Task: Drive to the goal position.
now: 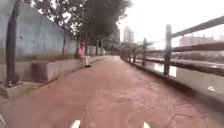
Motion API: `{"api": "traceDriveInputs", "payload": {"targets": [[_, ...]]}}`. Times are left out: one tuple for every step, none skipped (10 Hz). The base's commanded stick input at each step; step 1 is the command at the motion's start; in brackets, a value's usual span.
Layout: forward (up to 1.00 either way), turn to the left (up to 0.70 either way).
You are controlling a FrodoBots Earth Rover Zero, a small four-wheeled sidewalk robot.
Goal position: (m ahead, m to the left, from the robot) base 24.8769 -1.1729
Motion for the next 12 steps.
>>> {"api": "traceDriveInputs", "payload": {"targets": [[0.70,0.00],[0.70,0.00],[0.70,0.00],[0.70,0.00],[0.70,0.00],[0.70,0.00],[0.70,0.00],[0.70,0.00],[0.70,0.00],[0.70,0.00],[0.70,0.00],[0.70,0.00]]}}
